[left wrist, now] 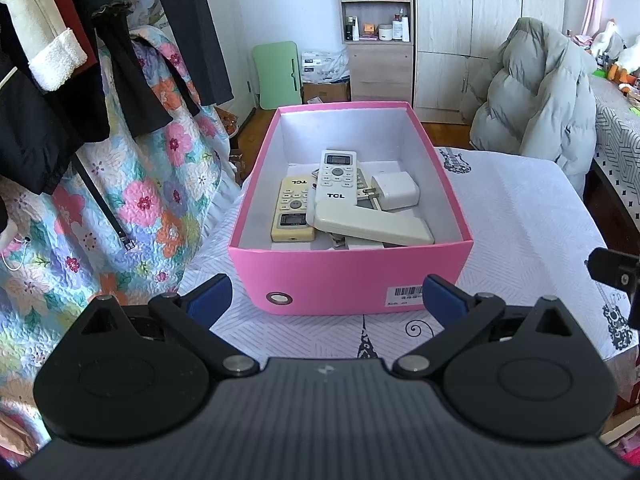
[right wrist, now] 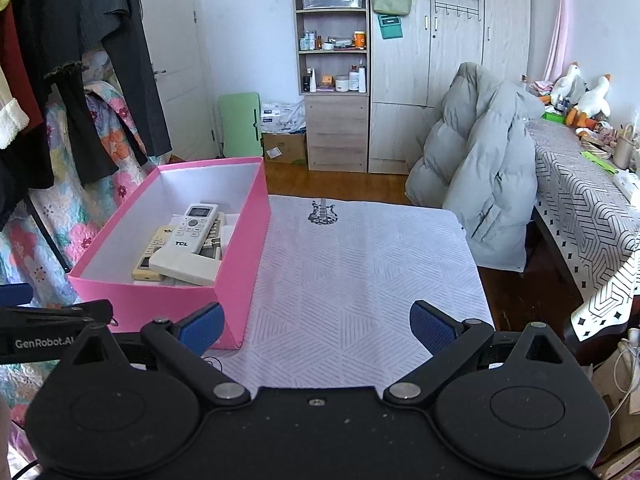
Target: Organize rigid objects
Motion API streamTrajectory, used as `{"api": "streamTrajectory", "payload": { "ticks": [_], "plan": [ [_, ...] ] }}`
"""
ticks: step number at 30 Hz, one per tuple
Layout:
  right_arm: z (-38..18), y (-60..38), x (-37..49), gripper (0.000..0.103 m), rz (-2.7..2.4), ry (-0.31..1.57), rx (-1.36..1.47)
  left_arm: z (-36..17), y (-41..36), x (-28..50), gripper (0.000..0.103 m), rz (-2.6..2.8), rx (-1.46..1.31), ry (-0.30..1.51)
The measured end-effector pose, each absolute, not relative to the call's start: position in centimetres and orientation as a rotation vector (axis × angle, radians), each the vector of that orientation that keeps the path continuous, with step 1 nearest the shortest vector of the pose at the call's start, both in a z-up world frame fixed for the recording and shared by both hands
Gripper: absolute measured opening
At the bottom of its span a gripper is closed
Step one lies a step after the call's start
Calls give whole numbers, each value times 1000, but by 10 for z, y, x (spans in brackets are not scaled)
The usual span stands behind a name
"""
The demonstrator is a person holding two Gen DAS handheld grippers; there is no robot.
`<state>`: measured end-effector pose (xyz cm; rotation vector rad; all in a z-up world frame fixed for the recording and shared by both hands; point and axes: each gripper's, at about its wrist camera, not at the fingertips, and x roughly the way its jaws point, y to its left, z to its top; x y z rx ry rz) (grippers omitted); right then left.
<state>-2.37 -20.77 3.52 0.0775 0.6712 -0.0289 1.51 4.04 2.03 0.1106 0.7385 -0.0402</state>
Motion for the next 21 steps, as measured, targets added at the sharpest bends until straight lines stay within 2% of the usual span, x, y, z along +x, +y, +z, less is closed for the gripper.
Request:
{"api": "streamTrajectory", "payload": {
  "ticks": [21],
  "plan": [
    [34, -208, -26, 101, -61, 685, 78, 23, 42, 10, 103, -39, 98, 717]
  ]
}}
